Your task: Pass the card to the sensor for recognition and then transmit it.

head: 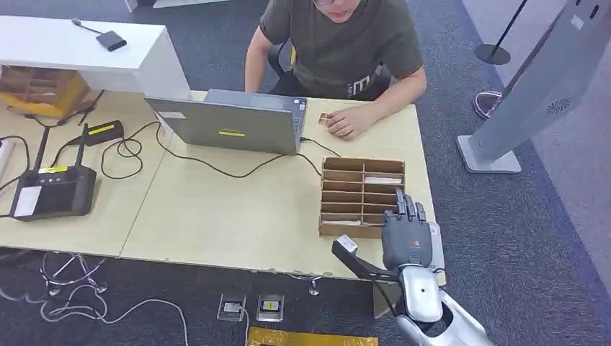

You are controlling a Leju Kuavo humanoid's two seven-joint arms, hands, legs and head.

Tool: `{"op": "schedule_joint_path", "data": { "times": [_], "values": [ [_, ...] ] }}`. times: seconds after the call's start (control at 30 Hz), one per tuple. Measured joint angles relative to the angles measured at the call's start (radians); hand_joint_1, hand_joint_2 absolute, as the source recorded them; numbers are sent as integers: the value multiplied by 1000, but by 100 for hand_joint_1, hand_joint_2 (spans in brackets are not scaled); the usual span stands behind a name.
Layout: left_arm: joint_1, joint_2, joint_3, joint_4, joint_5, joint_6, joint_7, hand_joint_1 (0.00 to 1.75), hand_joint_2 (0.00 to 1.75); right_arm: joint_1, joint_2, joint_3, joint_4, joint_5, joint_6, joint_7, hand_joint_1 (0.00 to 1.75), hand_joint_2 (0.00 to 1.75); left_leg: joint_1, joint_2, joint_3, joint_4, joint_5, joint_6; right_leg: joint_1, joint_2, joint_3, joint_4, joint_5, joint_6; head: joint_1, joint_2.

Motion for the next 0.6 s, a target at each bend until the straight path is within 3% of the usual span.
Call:
{"op": "schedule_joint_path", "data": {
  "times": [0.4,0.6],
  "values": [
    [0,1,0,0,4,1,0,0,0,0,8,1,18,-37,-27,-31,175,175,0,0,0,0,0,0,0,0,0,0,0,0,0,0],
    [0,0,0,0,11,5,0,0,0,0,45,3,53,-55,-72,-52,175,175,0,0,0,0,0,0,0,0,0,0,0,0,0,0]
  ]
}}
